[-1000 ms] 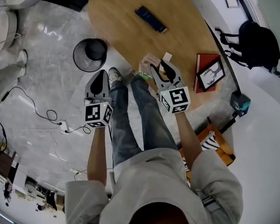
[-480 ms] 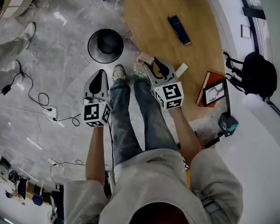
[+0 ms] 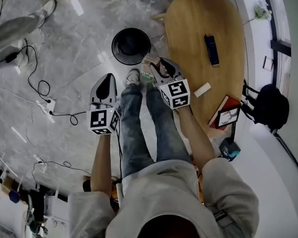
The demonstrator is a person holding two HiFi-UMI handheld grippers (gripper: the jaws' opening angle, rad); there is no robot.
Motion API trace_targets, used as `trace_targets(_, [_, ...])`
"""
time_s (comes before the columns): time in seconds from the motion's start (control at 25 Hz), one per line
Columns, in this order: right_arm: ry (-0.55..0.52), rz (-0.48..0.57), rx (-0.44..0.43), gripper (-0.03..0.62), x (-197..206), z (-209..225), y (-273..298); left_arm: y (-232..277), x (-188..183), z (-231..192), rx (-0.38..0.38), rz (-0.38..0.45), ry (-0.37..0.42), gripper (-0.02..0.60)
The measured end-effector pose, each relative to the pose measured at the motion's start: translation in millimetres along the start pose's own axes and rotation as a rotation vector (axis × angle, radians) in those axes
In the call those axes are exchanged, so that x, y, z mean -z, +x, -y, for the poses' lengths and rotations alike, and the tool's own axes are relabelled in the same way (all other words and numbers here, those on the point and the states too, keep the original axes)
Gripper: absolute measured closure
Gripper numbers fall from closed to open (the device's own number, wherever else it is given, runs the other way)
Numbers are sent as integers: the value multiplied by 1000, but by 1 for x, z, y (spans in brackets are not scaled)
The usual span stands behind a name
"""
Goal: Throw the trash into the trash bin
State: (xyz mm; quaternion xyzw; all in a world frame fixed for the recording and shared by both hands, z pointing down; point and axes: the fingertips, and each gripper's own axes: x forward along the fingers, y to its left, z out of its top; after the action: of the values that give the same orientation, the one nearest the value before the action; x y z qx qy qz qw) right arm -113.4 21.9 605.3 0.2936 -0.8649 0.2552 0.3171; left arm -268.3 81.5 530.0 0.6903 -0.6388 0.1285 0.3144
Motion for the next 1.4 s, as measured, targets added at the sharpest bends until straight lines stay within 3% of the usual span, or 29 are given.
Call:
trace_targets(0.36, [13, -60, -41, 421, 1, -13, 68, -15, 6, -36, -69, 9, -46, 563])
trace_targets(0.48, [70, -122, -66, 344, 19, -16, 96, -17, 8, -39, -72, 6, -54, 563])
trace_targets(0.6, [65, -196, -68, 338, 37, -22, 115, -20, 10, -38, -70, 4, -57, 563])
trace_targets(0.72, [53, -169, -58, 339, 26, -23, 120, -15, 9, -39, -60, 4, -51, 563])
trace_targets(0.88, [47, -120, -53, 395, 10, -27, 113, -12, 7, -39, -53, -2, -42, 563])
trace_targets(1.08, [42, -61, -18, 553, -4, -22, 96, -7, 2, -31, -27, -6, -18, 563])
trace_targets(1.4, [72, 15, 7, 565, -9, 1, 59, 15, -1, 4, 48, -32, 41, 563])
